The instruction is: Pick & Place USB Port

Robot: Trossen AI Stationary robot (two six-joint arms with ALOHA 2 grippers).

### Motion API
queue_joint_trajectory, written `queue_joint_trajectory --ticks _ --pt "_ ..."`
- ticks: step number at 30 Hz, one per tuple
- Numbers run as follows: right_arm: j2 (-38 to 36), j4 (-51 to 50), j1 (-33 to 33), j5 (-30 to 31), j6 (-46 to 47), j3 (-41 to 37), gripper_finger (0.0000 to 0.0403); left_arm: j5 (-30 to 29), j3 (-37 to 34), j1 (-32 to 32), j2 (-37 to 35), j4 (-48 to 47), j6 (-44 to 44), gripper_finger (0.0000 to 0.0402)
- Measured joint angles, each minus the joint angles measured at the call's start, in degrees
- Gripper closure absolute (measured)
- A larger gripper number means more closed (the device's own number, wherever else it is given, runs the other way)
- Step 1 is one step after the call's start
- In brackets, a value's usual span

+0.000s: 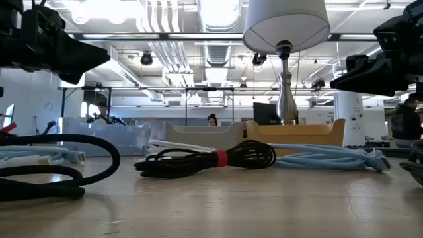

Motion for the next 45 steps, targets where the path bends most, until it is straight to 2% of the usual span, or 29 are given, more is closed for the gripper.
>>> queue_joint_trajectory --ticks 13,32,45 --pt "0.01 -0.01 0.0 -0.02 0.0 0.0 0.0334 0.0 0.0 0.01 -0.01 -0.23 0.0 0.028" --pt "-0.01 -0.02 0.01 -0.02 -0.02 0.0 0.0316 0.0 -0.01 0.02 -0.02 -0.15 0.0 0.028" --pt "0.0 0.0 0.0 0.0 -0.01 0.0 0.0335 0.0 -0.01 0.02 -0.01 -0.02 0.01 0.028"
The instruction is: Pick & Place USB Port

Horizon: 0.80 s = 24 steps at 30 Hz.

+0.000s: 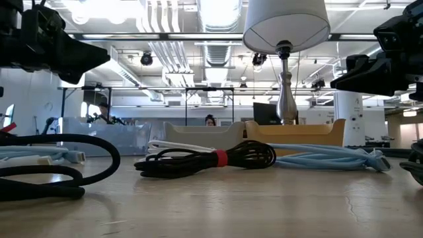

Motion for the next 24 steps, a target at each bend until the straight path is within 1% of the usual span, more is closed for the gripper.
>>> queue_joint_trajectory --ticks 15,24 --pt "-0.01 0.0 0.0 -0.01 -0.1 0.0 0.0318 0.02 0.01 0.0 0.0 -0.22 0.0 0.028" --pt "-0.01 0.0 0.0 0.0 -0.11 0.0 0.033 0.0 0.0 -0.01 0.01 -0.19 0.01 0.028"
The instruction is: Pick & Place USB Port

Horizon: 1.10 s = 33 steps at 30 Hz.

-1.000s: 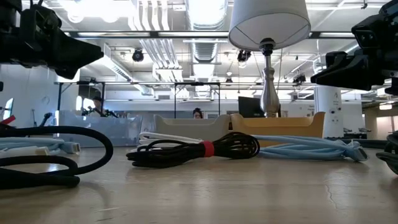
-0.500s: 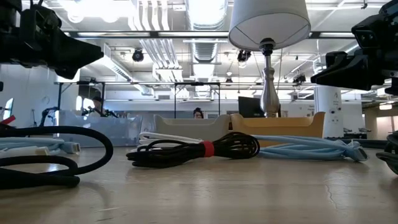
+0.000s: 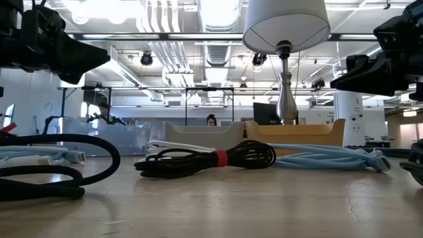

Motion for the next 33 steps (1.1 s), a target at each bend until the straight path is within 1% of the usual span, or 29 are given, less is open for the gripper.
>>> queue_joint_trajectory --ticks 6,20,33 --pt "0.0 -0.01 0.0 0.0 0.12 0.0 0.0334 0.0 0.02 0.01 -0.02 0.04 -0.02 0.028" --pt "0.0 -0.02 0.0 0.0 0.1 0.0 0.0318 0.02 0.0 0.0 -0.02 0.19 -0.02 0.028" --pt "0.02 0.0 0.0 0.0 0.12 0.0 0.0335 0.01 0.0 -0.01 -0.02 -0.03 -0.02 0.028"
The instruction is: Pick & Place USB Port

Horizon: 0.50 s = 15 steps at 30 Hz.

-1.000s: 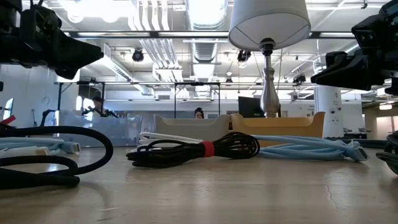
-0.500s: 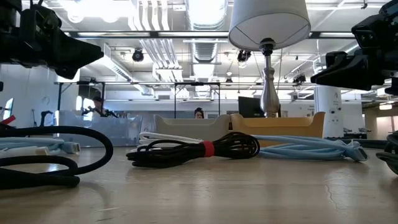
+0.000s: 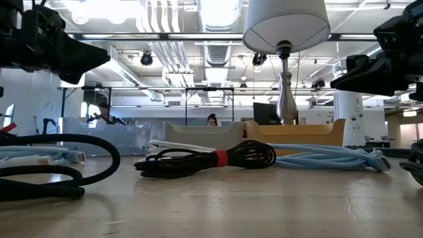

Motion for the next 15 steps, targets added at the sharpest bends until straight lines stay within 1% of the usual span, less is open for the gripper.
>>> queue_joint_trajectory --ticks 13,15 --pt "-0.01 0.0 0.0 -0.01 -0.34 0.0 0.0319 0.01 0.01 0.01 0.01 0.04 0.01 0.028" --pt "0.0 0.0 -0.02 0.44 -3.69 0.0 0.0317 0.01 0.0 0.01 0.02 0.04 0.02 0.028"
